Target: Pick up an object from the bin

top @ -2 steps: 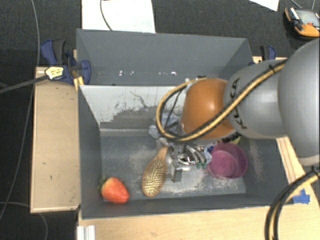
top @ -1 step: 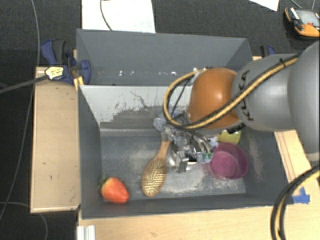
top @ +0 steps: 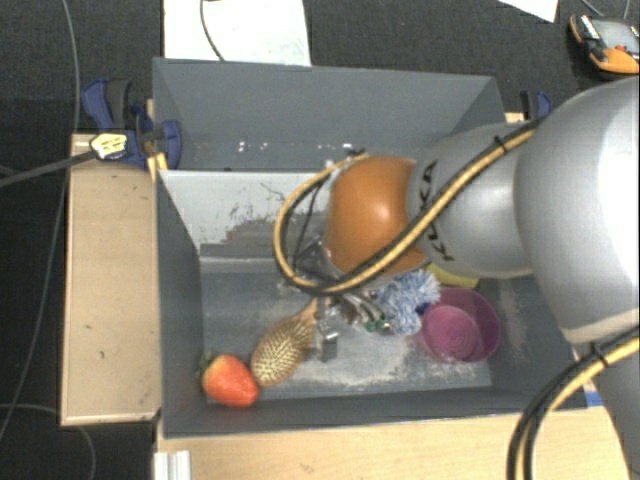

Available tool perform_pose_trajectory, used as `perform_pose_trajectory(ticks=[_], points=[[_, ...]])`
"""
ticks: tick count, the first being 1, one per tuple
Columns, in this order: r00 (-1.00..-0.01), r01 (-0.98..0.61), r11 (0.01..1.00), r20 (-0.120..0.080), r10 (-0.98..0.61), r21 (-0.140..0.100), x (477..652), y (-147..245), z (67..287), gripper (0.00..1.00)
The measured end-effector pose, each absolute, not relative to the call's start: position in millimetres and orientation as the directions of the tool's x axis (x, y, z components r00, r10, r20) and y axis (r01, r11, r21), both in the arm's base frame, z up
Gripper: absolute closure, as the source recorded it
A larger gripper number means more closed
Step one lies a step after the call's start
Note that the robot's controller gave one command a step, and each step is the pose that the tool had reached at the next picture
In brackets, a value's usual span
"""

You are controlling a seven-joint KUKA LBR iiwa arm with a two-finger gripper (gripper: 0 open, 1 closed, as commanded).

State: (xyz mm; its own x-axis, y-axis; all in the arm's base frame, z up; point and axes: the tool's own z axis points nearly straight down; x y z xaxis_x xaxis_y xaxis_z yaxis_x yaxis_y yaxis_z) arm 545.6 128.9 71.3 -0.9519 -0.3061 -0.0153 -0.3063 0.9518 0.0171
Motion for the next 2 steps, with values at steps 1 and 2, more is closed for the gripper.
perform_pose_trajectory(ticks=[1,2], points=[[-0.962,-0.274,0.962,-0.017,-0.273,0.023,547.4,110,75,0.00],[-0.943,-0.331,0.943,-0.022,-0.331,0.017,561.3,83,78,0.00]])
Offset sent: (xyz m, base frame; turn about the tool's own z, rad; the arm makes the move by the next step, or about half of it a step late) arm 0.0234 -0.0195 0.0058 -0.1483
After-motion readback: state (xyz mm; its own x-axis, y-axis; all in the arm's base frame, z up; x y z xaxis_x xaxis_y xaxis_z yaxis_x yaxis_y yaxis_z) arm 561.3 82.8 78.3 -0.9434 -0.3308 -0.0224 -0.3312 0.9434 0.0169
